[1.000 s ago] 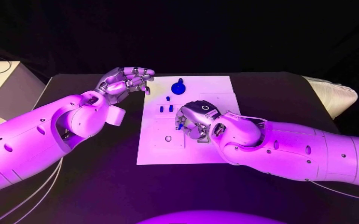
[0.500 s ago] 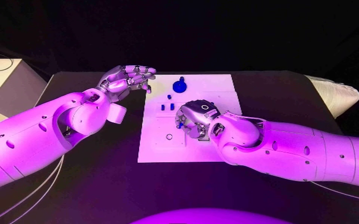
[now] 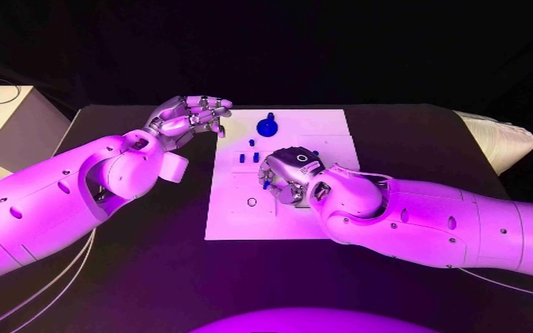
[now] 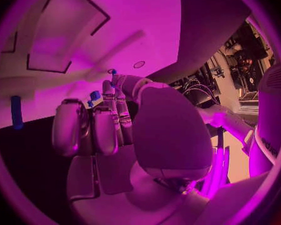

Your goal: Assemble the parts on the task board

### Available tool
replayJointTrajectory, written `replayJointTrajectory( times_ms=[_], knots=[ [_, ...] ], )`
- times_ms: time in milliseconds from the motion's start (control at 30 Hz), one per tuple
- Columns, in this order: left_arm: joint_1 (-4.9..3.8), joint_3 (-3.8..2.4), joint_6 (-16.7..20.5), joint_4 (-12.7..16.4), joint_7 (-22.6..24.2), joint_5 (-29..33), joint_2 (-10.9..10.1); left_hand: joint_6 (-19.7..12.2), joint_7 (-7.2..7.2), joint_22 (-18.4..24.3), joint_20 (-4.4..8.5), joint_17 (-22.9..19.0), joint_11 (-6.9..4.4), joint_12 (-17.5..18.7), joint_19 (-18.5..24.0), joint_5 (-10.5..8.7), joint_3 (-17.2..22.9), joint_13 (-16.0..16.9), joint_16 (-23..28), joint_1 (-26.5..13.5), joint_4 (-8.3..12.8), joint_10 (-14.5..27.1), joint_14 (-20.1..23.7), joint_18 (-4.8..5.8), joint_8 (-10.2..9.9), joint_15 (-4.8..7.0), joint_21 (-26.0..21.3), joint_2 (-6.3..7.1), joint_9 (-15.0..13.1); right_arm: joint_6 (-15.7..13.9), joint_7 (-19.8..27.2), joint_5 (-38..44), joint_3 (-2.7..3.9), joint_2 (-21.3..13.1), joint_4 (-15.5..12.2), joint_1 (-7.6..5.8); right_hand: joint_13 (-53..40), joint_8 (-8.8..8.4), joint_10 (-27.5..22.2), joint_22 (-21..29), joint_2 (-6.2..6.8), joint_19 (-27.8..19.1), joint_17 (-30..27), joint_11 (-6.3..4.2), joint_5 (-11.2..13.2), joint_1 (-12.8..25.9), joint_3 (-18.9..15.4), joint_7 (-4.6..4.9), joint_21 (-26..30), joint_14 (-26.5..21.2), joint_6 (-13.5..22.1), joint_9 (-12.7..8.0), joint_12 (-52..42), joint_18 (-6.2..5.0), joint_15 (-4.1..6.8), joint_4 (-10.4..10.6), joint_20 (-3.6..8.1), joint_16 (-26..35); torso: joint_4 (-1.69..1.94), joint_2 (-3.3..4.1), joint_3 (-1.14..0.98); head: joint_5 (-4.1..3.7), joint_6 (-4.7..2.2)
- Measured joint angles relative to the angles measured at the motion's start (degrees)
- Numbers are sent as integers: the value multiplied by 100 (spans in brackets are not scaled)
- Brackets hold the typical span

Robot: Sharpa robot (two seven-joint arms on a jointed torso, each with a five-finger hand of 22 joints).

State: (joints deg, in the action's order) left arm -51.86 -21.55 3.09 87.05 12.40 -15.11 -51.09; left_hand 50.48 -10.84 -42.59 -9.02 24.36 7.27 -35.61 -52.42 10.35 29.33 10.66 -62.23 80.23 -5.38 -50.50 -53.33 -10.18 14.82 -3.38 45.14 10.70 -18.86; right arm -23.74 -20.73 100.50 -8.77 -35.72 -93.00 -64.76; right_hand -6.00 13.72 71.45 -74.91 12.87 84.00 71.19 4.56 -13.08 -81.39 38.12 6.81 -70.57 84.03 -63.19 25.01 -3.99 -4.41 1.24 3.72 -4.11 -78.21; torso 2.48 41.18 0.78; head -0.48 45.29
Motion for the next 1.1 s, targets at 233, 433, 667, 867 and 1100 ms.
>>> replayJointTrajectory(
  times_ms=[233,433,667,867,1100],
  knots=[
    [0,0,-2,3,-8,0,-6,0,0,5,0,0,0,0,0,0,0,0,0,0,0,0,0,0,0,0,0,0,0,1,-10,20,0,28,38,0,-1,-1,0,0,0,0,0,0,3,-1,-1,-1,0,0,1,-1,-21,0,0,0,0,0,-2,0,1,9,20],
    [0,0,-7,8,-17,1,-12,0,0,5,0,0,0,0,0,0,0,0,0,0,0,0,0,0,0,0,0,0,0,5,-20,36,0,52,87,0,-2,-2,0,1,0,0,0,0,-15,-1,16,-1,0,0,1,-2,-24,0,0,-17,0,0,-6,1,0,11,30],
    [0,0,-15,9,-29,2,-26,0,0,8,0,-1,0,0,0,0,-1,1,0,0,-1,0,0,0,0,0,-14,0,0,6,-36,85,0,51,108,3,-3,-6,8,-4,3,0,0,8,-21,2,17,-1,0,0,2,6,-23,0,0,-18,0,0,-6,-2,-1,4,41],
    [0,0,-26,10,-41,2,-28,0,0,13,0,-6,0,0,0,0,-16,1,0,0,-16,0,0,-1,0,0,-26,0,4,4,-49,147,-1,51,110,3,-3,-11,20,-4,3,0,0,20,-21,2,16,-2,0,0,3,6,-21,0,0,-17,0,0,-6,-6,-1,1,42],
    [0,0,-39,12,-54,2,-30,0,0,12,0,-6,0,0,0,0,-16,1,0,0,-16,0,0,0,0,0,-26,0,4,5,-57,202,3,73,131,0,-2,-12,20,-3,4,0,0,20,-21,2,16,-10,0,0,11,2,-19,0,0,-17,0,0,-6,-7,-1,-2,47]
  ],
)
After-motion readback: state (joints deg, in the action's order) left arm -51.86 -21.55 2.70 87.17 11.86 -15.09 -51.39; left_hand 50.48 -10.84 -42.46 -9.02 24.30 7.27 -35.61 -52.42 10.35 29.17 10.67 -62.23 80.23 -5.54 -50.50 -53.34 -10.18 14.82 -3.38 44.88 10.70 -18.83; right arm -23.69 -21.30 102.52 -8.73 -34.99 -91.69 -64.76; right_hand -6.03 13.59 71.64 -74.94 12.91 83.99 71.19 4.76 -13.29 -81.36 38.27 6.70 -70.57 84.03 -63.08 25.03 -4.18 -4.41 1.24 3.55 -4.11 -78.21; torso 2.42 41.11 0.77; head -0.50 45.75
